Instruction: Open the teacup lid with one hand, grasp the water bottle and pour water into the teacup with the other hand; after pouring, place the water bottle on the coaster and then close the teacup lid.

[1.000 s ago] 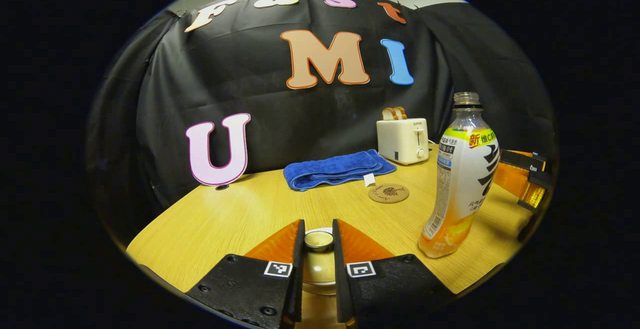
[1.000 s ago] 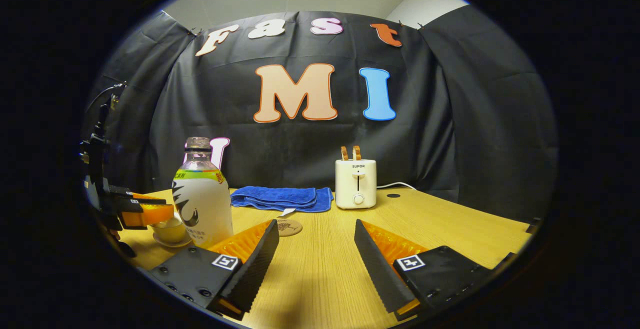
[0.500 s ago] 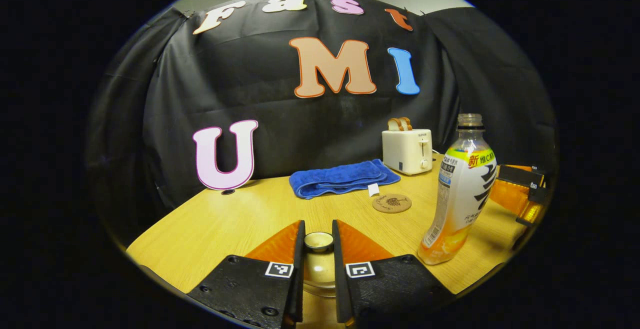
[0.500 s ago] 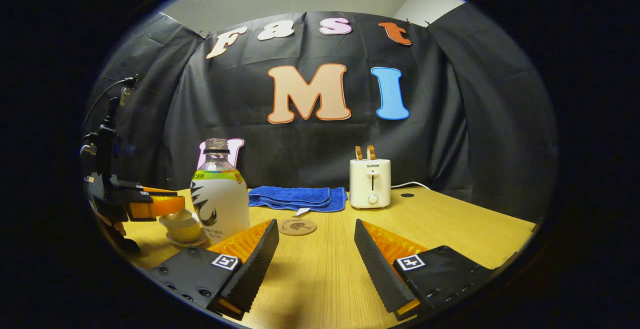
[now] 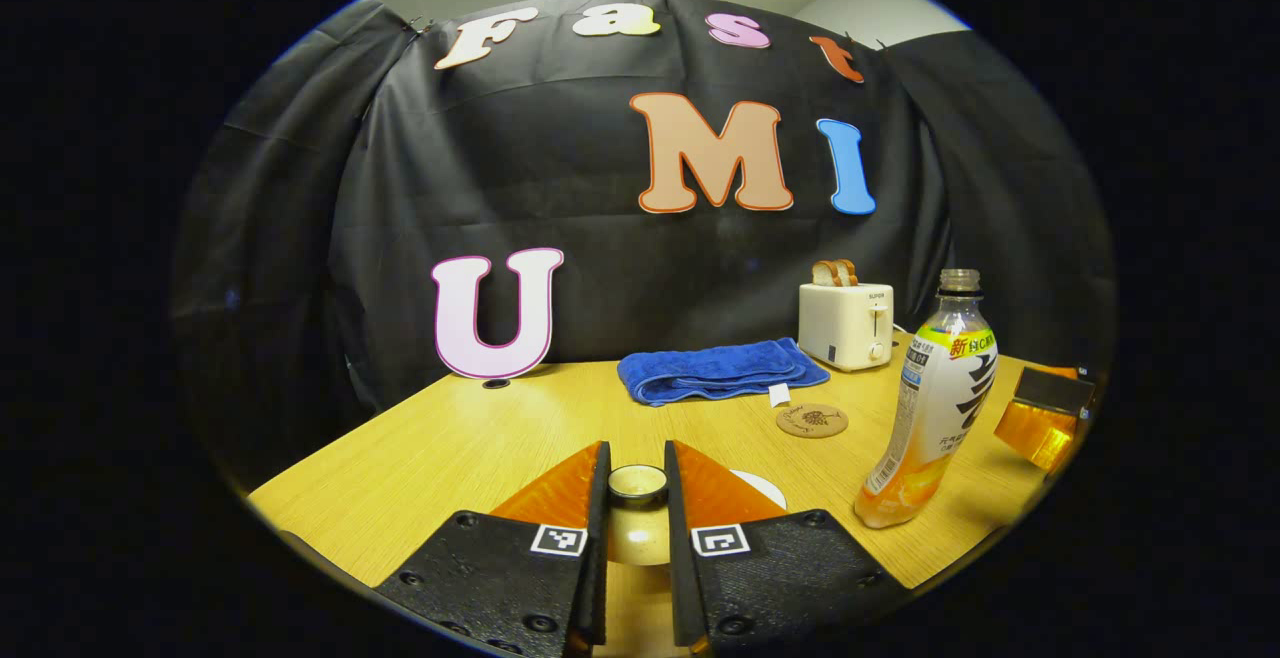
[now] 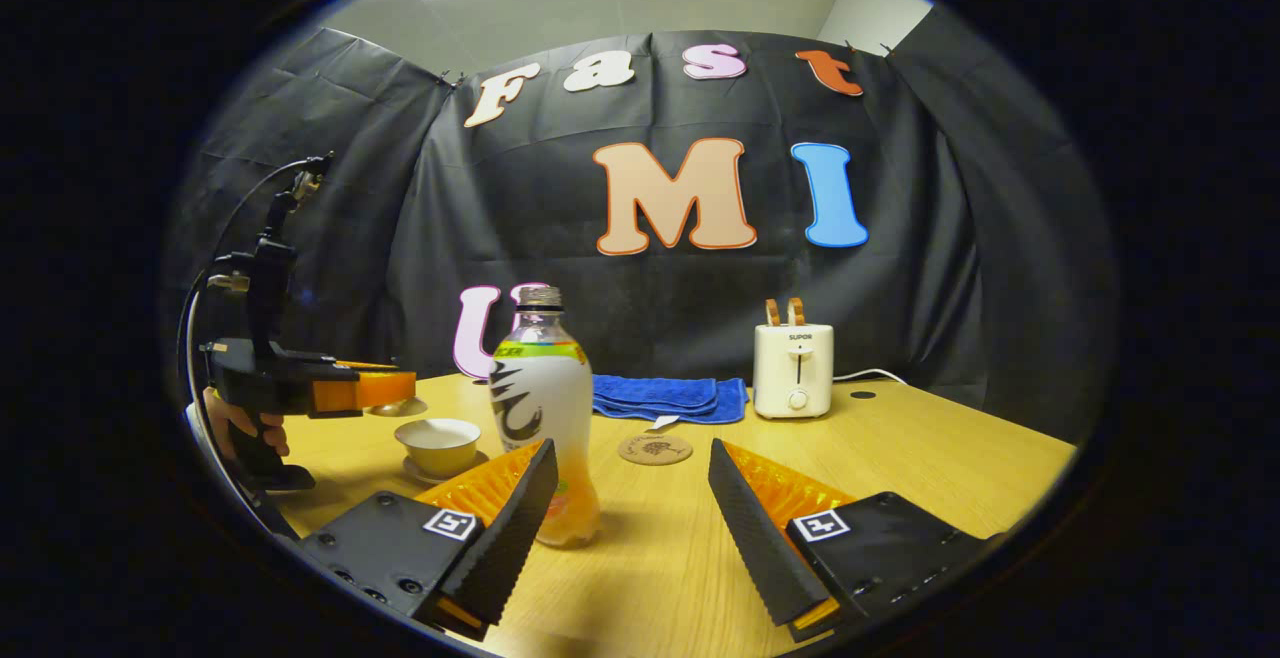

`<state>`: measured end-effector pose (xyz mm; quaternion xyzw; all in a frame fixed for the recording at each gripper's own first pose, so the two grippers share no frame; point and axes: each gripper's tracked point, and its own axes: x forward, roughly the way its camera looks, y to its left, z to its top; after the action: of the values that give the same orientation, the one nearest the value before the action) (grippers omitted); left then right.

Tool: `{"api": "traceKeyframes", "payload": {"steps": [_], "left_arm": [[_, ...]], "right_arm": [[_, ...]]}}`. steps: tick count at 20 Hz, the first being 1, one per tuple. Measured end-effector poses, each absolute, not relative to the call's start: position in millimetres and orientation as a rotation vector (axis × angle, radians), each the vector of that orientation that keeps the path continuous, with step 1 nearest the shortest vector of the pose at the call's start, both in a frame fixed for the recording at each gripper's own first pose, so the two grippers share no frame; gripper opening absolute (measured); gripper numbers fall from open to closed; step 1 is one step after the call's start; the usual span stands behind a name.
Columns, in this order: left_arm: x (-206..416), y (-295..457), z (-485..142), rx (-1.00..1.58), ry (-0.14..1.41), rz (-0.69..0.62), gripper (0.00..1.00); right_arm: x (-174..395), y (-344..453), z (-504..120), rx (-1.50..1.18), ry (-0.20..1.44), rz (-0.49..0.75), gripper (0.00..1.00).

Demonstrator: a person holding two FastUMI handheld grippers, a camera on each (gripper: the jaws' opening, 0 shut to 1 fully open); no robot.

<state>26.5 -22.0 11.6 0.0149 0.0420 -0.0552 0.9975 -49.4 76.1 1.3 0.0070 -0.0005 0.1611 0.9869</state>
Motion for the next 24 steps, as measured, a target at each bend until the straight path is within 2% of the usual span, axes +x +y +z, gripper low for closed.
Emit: {"api": "traceKeyframes", "payload": {"steps": [1, 2, 8, 9, 10, 16, 23, 24], "left_arm": [[24, -16, 14, 0.035, 0.073, -0.099, 0.24], [22, -9, 17, 0.04, 0.063, -0.086, 0.23], [18, 24, 24, 0.044, 0.044, -0.029, 0.23], [17, 25, 24, 0.031, 0.044, -0.025, 0.23], [17, 25, 21, 0.022, 0.047, -0.027, 0.23], [14, 33, 14, 0.012, 0.052, -0.024, 0.23], [14, 40, 17, 0.012, 0.035, -0.019, 0.23], [14, 42, 18, 0.012, 0.035, -0.014, 0.23]], "right_arm": [[-51, 79, 0, 0.015, 0.005, 0.329, 0.95], [-51, 83, -1, 0.02, 0.011, 0.333, 0.98], [-43, 107, -4, 0.018, 0.029, 0.363, 0.95], [-42, 110, -6, 0.014, 0.035, 0.369, 1.0], [-41, 115, -7, 0.016, 0.042, 0.378, 0.95], [-37, 134, -9, 0.012, 0.048, 0.393, 0.98], [-22, 150, -14, 0.004, 0.073, 0.383, 0.95], [-19, 153, -14, 0.003, 0.077, 0.379, 0.98]]}}
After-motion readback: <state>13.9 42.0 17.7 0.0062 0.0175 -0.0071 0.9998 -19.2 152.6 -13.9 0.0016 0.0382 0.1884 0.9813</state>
